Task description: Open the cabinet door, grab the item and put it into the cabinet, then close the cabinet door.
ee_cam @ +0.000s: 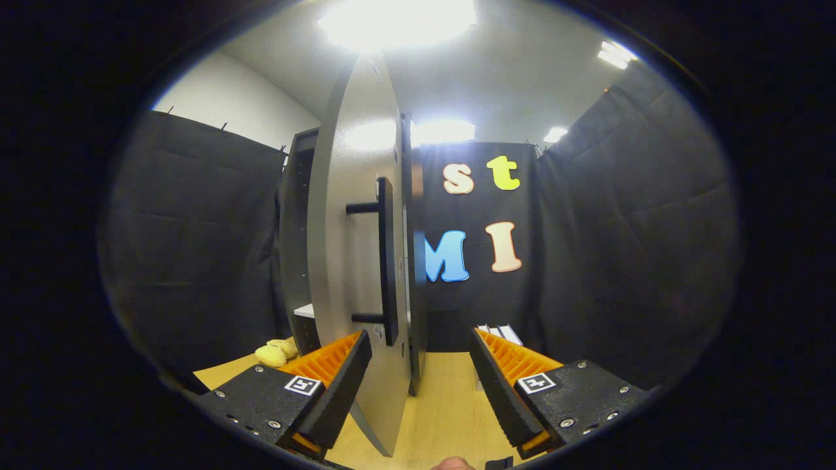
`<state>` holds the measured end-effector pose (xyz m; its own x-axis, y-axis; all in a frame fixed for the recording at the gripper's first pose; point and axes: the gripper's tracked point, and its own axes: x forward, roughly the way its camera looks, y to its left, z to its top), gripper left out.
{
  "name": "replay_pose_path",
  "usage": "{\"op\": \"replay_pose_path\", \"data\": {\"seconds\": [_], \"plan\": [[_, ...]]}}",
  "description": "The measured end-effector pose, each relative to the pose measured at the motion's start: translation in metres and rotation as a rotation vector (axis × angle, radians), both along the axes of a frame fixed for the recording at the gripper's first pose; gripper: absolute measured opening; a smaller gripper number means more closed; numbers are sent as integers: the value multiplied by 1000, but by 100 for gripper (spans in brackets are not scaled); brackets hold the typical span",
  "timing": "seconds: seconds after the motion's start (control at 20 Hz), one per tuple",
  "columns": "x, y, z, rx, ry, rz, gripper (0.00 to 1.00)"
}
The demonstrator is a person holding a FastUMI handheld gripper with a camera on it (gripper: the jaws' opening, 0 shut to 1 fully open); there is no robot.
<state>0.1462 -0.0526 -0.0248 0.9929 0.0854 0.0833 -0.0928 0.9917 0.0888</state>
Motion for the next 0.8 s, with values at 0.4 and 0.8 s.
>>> {"op": "replay_pose_path", "data": {"seconds": [0.4,0.8], "plan": [[-39,43,-202,-31,183,-7,95],[-52,199,-324,-41,362,186,96]]}}
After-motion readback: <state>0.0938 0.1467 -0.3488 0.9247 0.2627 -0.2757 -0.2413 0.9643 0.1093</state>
